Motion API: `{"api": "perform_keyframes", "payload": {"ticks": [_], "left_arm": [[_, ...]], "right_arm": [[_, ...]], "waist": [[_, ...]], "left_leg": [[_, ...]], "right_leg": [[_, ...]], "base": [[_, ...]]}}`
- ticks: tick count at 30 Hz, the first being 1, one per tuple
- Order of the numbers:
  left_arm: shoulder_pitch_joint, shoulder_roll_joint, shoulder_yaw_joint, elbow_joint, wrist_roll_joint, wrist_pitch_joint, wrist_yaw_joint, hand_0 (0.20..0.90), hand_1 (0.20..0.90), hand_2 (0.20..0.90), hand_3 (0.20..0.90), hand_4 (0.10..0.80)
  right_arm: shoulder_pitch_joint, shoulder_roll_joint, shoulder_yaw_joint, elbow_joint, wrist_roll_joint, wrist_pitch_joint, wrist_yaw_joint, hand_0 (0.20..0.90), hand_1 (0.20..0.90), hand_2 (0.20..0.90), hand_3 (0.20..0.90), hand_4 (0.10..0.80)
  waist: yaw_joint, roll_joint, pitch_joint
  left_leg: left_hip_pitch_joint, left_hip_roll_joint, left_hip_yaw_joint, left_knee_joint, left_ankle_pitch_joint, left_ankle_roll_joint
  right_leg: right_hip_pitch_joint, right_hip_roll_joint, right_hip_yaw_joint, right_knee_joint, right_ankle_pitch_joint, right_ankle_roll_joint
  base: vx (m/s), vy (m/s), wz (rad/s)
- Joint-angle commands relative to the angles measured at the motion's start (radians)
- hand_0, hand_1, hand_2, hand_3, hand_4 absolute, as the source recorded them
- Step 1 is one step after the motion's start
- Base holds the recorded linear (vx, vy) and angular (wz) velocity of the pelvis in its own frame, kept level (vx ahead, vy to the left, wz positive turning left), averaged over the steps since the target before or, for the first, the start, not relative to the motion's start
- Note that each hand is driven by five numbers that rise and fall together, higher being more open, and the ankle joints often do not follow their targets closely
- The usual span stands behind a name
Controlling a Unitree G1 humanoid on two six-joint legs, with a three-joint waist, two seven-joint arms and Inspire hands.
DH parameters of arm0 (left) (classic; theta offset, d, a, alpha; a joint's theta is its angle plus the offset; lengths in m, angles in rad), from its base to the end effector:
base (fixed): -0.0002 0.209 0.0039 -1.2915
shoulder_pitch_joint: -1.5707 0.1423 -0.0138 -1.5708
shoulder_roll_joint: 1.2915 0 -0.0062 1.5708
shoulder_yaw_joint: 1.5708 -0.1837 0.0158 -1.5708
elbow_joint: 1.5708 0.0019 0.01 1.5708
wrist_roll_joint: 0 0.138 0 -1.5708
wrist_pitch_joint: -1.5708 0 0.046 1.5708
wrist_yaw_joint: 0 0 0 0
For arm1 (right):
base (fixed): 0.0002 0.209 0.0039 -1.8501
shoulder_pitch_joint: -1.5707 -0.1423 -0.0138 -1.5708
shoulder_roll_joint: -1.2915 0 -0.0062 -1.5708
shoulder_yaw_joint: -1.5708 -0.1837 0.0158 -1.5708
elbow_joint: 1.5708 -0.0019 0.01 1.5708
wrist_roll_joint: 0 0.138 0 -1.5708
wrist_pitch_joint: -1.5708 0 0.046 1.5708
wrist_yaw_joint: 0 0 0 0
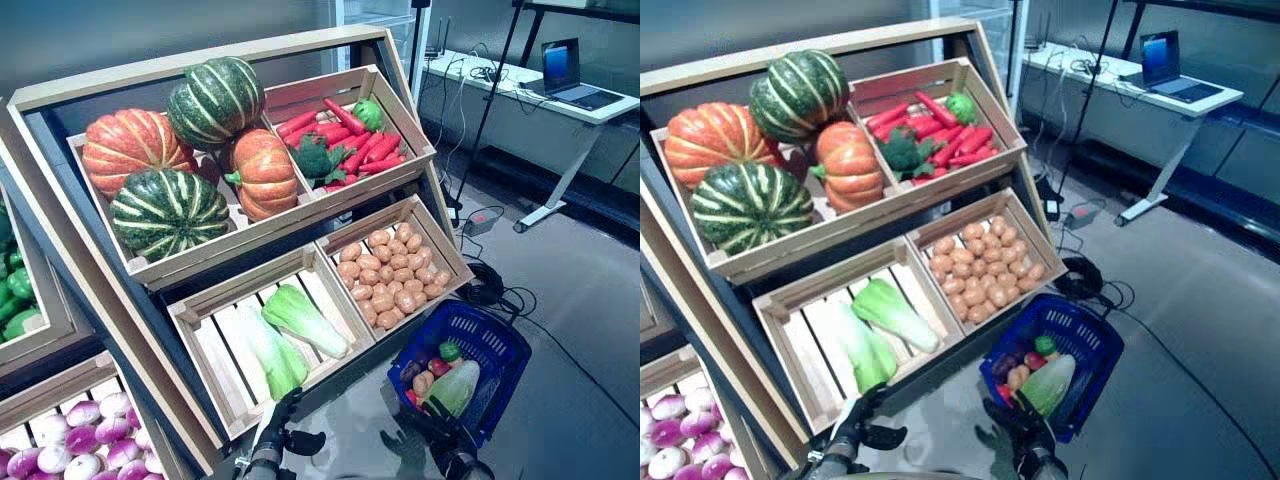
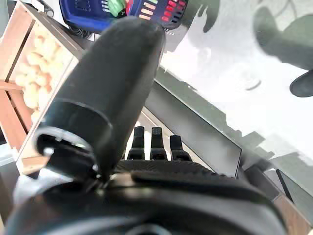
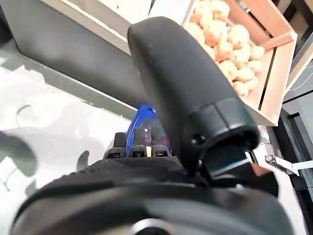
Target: Put vegetables into the basket
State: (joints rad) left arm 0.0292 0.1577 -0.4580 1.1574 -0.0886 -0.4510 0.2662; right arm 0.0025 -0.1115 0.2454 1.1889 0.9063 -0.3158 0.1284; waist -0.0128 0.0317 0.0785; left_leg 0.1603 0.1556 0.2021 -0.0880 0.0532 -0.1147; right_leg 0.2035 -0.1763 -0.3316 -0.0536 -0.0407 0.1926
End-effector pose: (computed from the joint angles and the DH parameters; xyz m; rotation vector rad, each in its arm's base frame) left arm 0.0822 0.1623 -0.1123 0.3397 0.7215 -0.0621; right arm 0.0861 -0.1788 -0.1159 0.5197 0.8167 -0.3451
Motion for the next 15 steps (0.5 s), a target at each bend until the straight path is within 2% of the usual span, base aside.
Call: {"api": "perform_keyframes", "payload": {"ticks": [1,15], "left_arm": [[-0.151,-0.002,-0.034,0.002,0.017,-0.097,0.002,0.9,0.9,0.9,0.9,0.8],[-0.153,0.0,-0.035,-0.003,0.004,-0.092,0.002,0.9,0.9,0.9,0.9,0.8]], "right_arm": [[-0.123,0.022,0.014,0.003,-0.043,-0.091,-0.047,0.9,0.9,0.9,0.9,0.8],[-0.118,0.031,0.01,0.004,-0.043,-0.08,-0.08,0.9,0.9,0.9,0.9,0.8]], "waist": [[0.009,-0.02,0.047],[0.005,-0.016,0.047]], "left_leg": [[0.015,-0.001,-0.001,0.001,-0.035,0.02],[0.014,-0.001,0.004,0.001,-0.032,0.018]], "right_leg": [[-0.013,-0.006,0.043,-0.034,0.084,-0.07],[-0.015,-0.008,0.049,-0.034,0.086,-0.07]], "base": [[0.0,0.0,0.0],[0.0,0.0,0.0]]}}
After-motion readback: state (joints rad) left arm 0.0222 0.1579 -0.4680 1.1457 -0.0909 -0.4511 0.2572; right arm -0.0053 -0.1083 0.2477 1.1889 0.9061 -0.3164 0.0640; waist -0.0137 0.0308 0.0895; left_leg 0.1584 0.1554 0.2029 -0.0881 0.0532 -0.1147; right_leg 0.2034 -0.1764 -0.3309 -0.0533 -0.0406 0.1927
